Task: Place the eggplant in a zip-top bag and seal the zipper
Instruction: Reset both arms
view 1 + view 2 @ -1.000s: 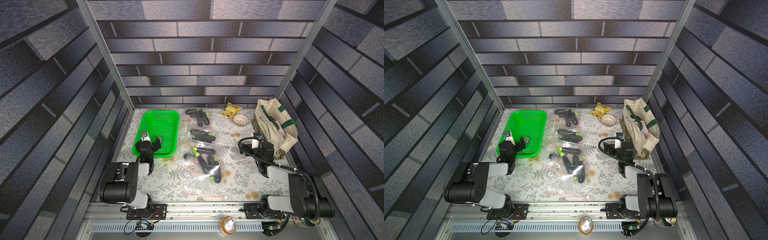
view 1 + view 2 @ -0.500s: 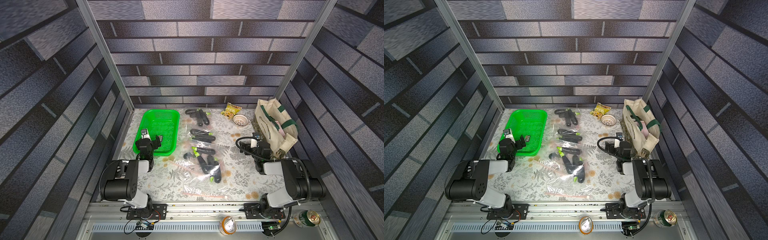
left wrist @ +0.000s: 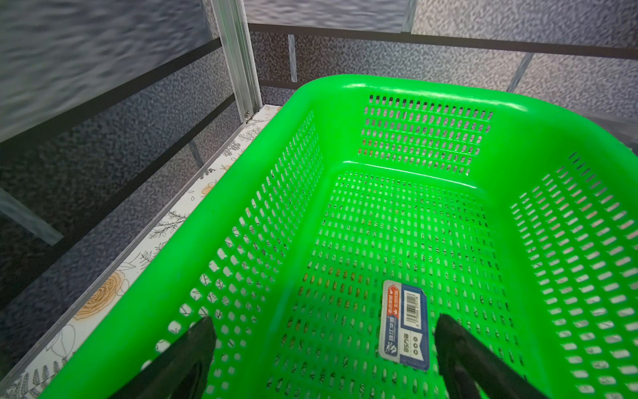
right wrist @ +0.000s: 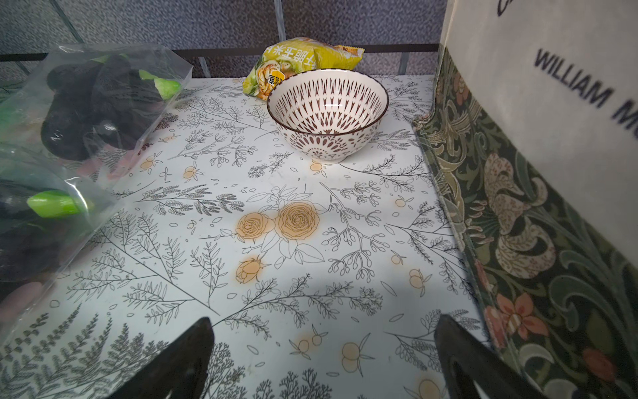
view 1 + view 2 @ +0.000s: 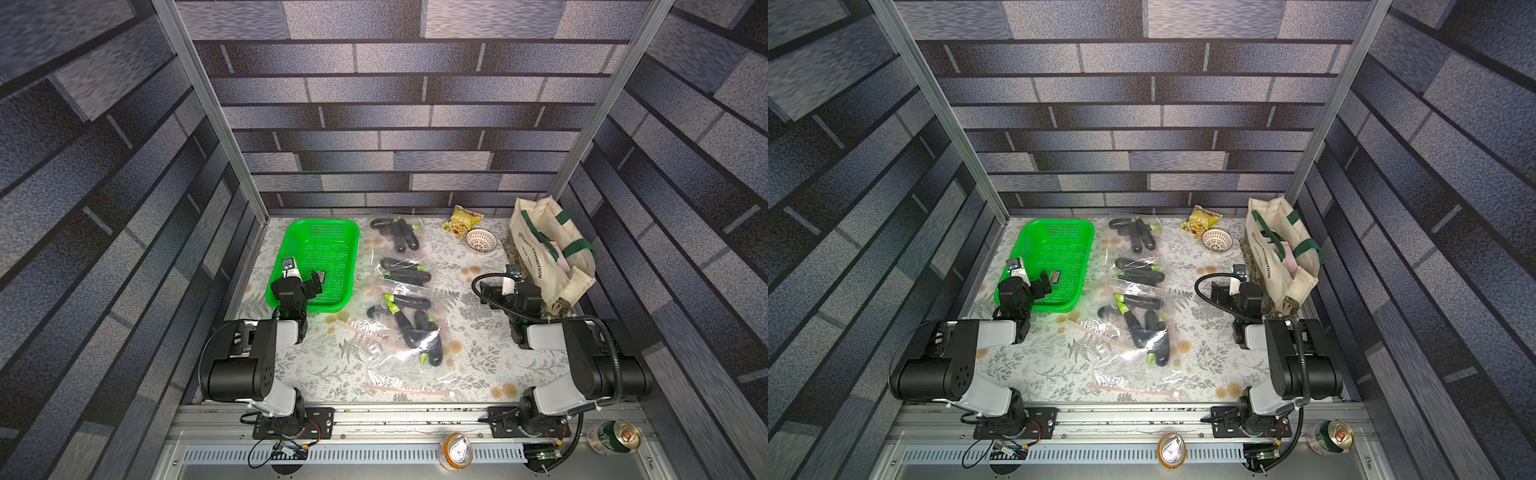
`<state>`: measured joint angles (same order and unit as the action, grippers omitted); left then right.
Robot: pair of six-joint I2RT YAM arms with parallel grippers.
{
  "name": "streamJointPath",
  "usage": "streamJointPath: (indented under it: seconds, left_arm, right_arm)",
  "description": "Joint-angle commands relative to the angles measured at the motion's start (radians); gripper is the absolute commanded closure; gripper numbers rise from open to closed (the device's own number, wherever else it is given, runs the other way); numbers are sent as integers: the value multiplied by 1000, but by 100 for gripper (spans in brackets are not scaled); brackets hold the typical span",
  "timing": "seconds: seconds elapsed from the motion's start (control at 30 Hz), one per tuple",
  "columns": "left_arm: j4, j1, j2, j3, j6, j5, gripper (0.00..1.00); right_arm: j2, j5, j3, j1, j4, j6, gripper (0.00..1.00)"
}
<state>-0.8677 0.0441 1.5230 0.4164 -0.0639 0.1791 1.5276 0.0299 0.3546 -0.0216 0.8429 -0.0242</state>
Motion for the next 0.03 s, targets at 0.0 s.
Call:
streamJointPath:
  seconds: [0.0]
  left_arm:
    - [55, 1, 14, 1, -20, -6, 0]
  right_arm:
    - [0, -9, 15, 2, 31, 6, 0]
